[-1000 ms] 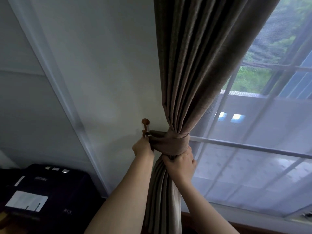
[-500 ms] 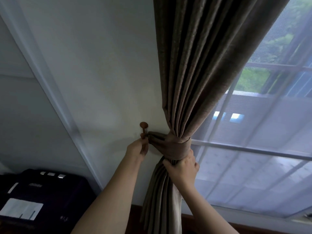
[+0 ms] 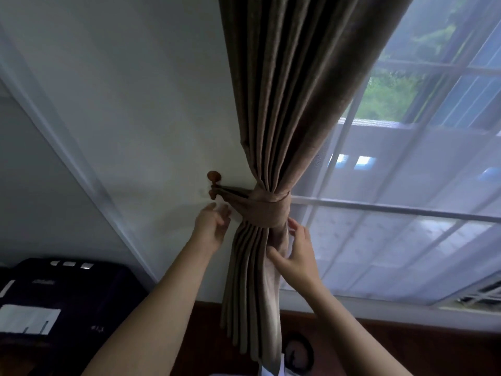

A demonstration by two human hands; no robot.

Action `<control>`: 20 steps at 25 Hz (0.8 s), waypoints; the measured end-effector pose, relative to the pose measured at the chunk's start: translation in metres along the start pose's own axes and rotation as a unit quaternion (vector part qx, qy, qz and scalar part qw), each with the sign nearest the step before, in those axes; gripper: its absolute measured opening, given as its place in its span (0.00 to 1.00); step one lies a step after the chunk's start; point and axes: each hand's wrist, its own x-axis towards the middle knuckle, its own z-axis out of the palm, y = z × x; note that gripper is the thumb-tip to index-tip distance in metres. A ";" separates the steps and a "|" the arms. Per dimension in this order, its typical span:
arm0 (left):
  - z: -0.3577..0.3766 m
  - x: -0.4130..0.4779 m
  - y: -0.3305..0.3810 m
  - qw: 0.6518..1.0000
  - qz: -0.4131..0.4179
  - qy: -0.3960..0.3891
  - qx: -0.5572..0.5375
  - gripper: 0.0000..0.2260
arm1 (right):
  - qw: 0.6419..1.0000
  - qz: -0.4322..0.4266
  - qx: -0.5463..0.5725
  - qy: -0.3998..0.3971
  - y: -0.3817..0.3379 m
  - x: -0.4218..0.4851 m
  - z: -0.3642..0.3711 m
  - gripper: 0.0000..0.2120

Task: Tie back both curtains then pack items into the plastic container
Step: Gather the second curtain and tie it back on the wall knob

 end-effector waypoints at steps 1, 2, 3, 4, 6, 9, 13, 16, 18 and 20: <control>-0.001 -0.002 -0.009 0.992 0.021 -0.025 0.121 0.27 | 1.000 -0.002 0.019 -0.012 0.002 -0.003 -0.002 0.34; -0.001 -0.004 -0.014 0.966 0.046 -0.061 0.248 0.27 | 0.999 -0.008 0.033 -0.023 0.004 -0.005 -0.002 0.32; -0.001 -0.005 -0.016 0.926 0.069 -0.102 0.358 0.25 | 0.999 -0.013 0.042 -0.032 0.005 -0.005 -0.002 0.32; 0.000 -0.008 -0.013 0.884 0.078 -0.137 0.440 0.22 | 0.998 -0.014 0.052 -0.042 0.005 -0.004 -0.002 0.32; -0.003 -0.016 -0.005 0.830 0.085 -0.187 0.518 0.17 | 0.994 0.000 0.072 -0.077 0.001 0.001 -0.002 0.33; -0.023 -0.029 -0.005 0.796 0.134 -0.220 0.548 0.15 | 0.985 0.027 0.100 -0.135 -0.003 0.006 0.000 0.33; -0.043 -0.045 -0.010 0.790 0.184 -0.210 0.546 0.17 | 0.968 0.037 0.164 -0.185 -0.007 0.010 0.007 0.29; -0.041 -0.060 -0.020 0.769 0.221 -0.190 0.569 0.20 | 0.967 0.032 0.164 -0.193 -0.019 0.013 0.016 0.28; -0.039 -0.064 -0.029 0.750 0.240 -0.176 0.591 0.21 | 0.966 0.030 0.161 -0.202 -0.024 0.015 0.019 0.29; -0.035 -0.061 -0.029 0.736 0.248 -0.162 0.608 0.22 | 0.967 0.027 0.136 -0.213 -0.023 0.019 0.016 0.29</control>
